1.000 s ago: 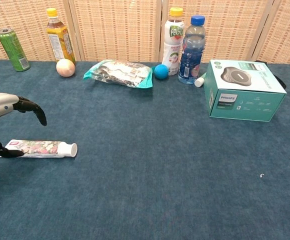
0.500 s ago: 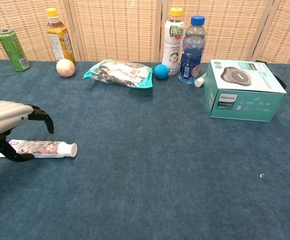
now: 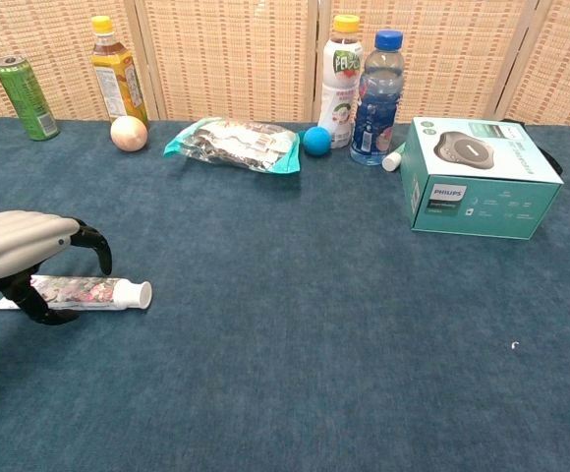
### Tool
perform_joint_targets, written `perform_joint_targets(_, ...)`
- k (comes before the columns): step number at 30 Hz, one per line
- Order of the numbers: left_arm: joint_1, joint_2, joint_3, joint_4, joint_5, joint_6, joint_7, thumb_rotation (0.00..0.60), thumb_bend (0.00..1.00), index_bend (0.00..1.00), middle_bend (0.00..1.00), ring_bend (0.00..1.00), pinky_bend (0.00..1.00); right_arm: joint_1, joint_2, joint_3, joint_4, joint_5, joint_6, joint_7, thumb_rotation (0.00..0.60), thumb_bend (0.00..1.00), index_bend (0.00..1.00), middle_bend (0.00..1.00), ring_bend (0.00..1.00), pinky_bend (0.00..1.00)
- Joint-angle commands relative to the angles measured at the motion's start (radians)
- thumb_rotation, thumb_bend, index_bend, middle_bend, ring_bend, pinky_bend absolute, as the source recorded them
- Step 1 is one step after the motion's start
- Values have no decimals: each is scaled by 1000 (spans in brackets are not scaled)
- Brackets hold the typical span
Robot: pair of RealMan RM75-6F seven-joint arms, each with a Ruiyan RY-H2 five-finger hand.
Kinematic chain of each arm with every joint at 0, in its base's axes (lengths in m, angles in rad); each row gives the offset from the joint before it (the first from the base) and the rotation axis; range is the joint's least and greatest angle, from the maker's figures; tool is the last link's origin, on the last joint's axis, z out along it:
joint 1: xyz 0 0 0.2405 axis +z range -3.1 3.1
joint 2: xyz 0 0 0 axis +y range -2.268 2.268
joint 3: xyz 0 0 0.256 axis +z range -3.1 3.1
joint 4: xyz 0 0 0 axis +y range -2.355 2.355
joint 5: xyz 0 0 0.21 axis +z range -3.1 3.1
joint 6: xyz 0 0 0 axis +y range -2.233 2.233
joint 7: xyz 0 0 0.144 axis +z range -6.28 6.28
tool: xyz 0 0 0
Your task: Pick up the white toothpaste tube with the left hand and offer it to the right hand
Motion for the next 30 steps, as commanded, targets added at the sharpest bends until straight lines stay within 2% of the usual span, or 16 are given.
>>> perform_joint_targets(1,-1,-8,0,8,-2,8,-5,600,223,356,220,113,150,-1,0,-1,4,-4,3,7,600,65,267,192,15,146)
perform_joint_targets(30,-9,-29,15,67,5,11,-70,600,231,418,239,115,150,-21,10,-7,-12,-30,32,18,600,65,266,207,15,146)
